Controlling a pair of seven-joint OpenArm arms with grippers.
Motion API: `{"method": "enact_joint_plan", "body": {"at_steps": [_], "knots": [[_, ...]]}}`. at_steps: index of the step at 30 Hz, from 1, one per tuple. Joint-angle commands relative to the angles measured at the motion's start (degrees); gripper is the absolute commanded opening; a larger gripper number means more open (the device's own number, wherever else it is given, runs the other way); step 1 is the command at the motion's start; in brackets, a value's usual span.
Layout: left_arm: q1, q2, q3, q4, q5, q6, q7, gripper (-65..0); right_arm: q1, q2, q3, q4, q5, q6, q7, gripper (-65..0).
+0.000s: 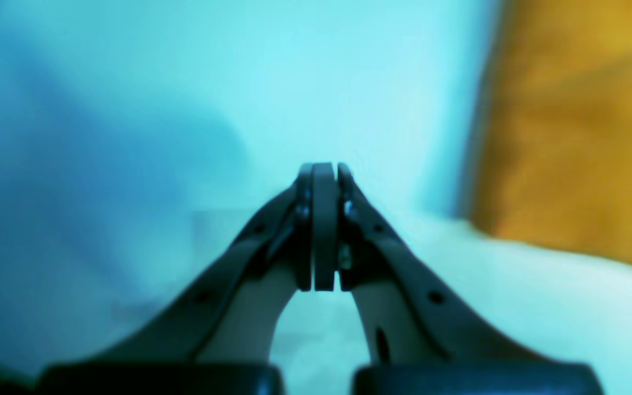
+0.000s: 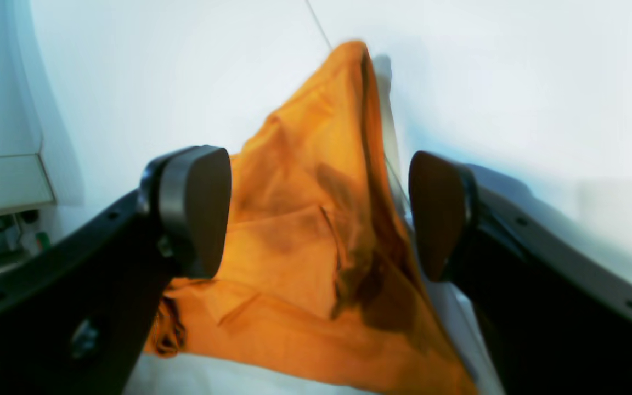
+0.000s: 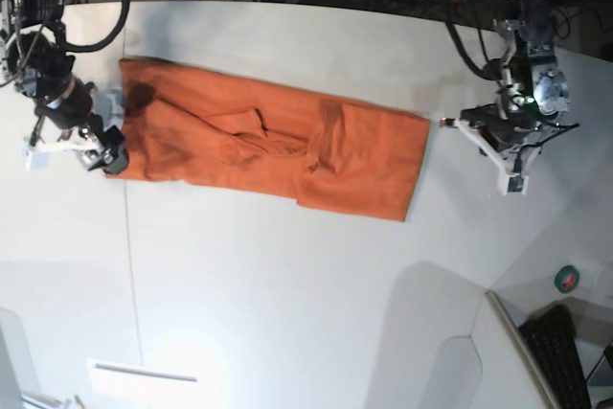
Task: Layout the t-shirt on the table in an organized manner, then fold the t-shirt properly
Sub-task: 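Grasp both ends of the orange strip with the left and right grippers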
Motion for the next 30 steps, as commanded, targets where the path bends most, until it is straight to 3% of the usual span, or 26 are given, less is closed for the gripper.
{"method": "enact_joint_plan", "body": {"at_steps": [1, 3, 6, 10, 16, 20, 26, 30], "knots": [[-0.93, -1.26, -1.42, -0.82, -1.84, -1.75, -4.19, -65.0, 0.37, 0.84, 0.25, 0.33, 0.14, 0.78, 0.89, -17.6], [-1.28, -2.85, -3.18, -5.40, -3.42, -4.65, -9.03, -65.0, 0.11, 0.84, 0.25, -0.55, 0.14, 1.22, 0.89, -17.4], [-2.25, -4.16, -3.00, -9.97, -3.95, -5.35, -13.07, -65.0, -0.15, 0.84, 0.17, -2.04, -0.03, 5.71, 0.19, -17.4], [-5.85, -3.90, -2.74, -15.07, -3.95, -5.44, -13.69, -65.0, 0.81, 0.84, 0.25, -6.44, -0.12, 9.22, -3.06, -17.4], [-10.78, -3.81, 5.97, -20.87, -3.95, -5.44, -14.04, -65.0, 0.72, 1.46, 0.17, -9.95, -0.21, 14.41, -3.06, -17.4], [-13.06, -3.11, 10.10, -23.33, -3.95, -5.44, -14.30, -65.0, -0.68, 1.63, -0.01, -9.25, -0.21, 14.94, -3.06, -17.4], [-13.94, -0.65, 10.63, -26.49, -3.42, -5.44, -17.12, -65.0, -1.30, 2.69, -6.60, -6.88, -0.21, 14.94, -2.89, -17.6], [-13.33, -0.21, 10.63, -26.41, -3.86, -5.44, -17.03, -65.0, 0.81, 2.69, -7.04, -10.22, -0.21, 14.94, -2.80, -17.6]]}}
